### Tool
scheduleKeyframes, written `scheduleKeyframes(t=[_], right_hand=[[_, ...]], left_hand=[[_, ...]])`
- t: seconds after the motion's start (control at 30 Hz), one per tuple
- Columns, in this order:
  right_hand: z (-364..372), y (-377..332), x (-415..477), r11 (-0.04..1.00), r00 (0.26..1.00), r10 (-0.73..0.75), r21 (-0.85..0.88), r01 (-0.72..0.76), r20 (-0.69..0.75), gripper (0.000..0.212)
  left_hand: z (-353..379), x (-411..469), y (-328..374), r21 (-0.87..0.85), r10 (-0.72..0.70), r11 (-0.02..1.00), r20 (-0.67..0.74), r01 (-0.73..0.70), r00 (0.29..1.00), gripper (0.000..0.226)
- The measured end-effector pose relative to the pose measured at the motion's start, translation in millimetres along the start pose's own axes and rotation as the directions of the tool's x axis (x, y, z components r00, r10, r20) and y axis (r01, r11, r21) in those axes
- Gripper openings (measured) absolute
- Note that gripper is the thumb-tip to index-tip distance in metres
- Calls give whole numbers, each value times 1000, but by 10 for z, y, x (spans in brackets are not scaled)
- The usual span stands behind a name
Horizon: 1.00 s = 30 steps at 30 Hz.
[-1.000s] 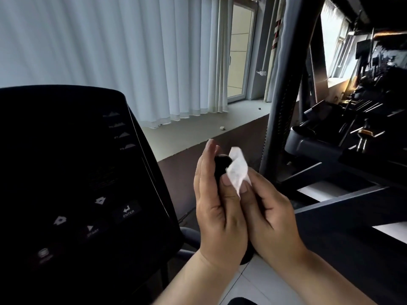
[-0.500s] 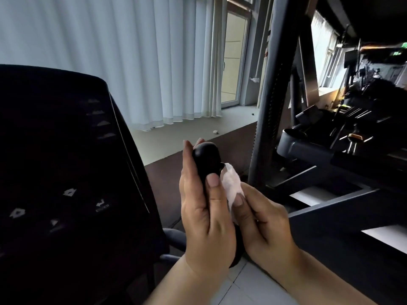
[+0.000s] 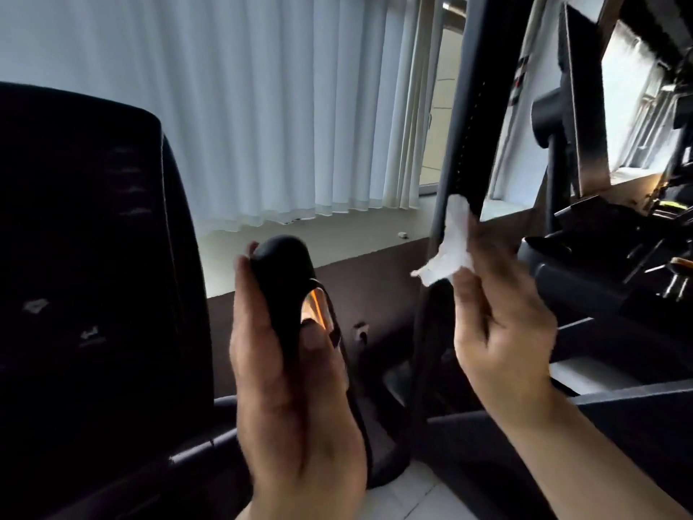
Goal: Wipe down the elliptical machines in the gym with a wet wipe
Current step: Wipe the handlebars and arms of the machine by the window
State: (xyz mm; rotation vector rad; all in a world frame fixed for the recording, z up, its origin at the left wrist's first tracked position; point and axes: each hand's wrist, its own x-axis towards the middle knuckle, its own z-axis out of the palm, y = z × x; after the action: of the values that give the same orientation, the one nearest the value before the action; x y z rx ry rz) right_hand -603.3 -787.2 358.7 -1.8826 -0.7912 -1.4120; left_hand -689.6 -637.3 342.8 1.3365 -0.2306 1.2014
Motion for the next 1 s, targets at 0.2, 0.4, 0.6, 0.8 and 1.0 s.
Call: scheduleKeyframes(t=[0.2,0.4,0.6,0.8,1.0], right_hand=[[47,488,-197,985,966,-168,-13,174,199,38],[-15,661,176,984,996,-92,156,89,9,36],[120,696,-127,888,972,188,400,-229,138,35],[-36,824,108,621,932,199,698,-358,302,41],[7,858,53,422,878,183,771,-476,442,36]], left_hand=[[273,-291,103,518,245,807,145,-284,959,68],[894,-345,-14,364,303,852,243,-376,921,49],[1320,-90,-306,296,119,947,50,-128,992,48],[1517,-81,-545,354,211,912,36,-210,977,45],[1545,-88,-675,468,284,837,72,-284,956,48]])
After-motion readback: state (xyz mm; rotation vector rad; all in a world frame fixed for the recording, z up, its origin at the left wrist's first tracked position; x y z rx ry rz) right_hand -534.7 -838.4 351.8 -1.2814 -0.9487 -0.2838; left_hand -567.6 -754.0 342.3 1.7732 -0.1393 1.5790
